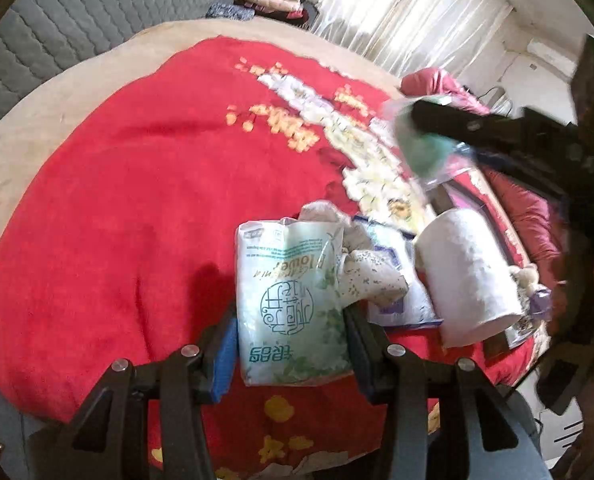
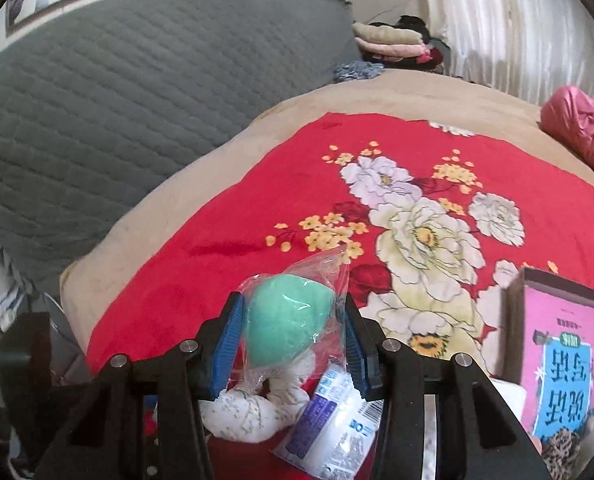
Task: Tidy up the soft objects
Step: 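Lift the sponge and tissue pack and carry them toward the tray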
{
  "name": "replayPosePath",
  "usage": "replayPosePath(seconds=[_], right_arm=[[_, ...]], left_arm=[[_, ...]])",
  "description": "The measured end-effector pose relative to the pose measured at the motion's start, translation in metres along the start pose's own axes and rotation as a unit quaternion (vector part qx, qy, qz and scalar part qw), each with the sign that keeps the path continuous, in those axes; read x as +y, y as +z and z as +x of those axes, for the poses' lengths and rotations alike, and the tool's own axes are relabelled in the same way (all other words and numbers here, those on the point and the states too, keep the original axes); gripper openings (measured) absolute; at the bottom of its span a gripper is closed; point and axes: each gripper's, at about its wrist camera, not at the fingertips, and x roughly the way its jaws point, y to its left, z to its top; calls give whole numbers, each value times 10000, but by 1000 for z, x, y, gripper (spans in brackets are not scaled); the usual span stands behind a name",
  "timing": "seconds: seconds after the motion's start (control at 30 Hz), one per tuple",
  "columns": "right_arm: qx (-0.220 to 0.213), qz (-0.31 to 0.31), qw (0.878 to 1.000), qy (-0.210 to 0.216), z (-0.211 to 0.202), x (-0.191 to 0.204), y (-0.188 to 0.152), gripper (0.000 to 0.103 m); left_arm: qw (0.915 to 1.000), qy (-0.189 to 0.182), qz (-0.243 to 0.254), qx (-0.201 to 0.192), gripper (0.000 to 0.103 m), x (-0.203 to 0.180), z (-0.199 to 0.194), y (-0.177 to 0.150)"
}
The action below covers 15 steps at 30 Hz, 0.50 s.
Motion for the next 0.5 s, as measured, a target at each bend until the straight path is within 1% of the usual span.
replayPosePath(seconds=[0.1,0.2,0.5], right_arm=[[-2,131,9999,72,-3,-5,-5,48],[31,153,9998,132,-4,-3,-10,48],[6,263,9993,247,-8,-1,-21,48]], left_arm=[[9997,15,-114,237,49,5,6,-4],[9992,73,-158,369,49,7,10,-7],[9981,137,39,598,54,2,14,-17]])
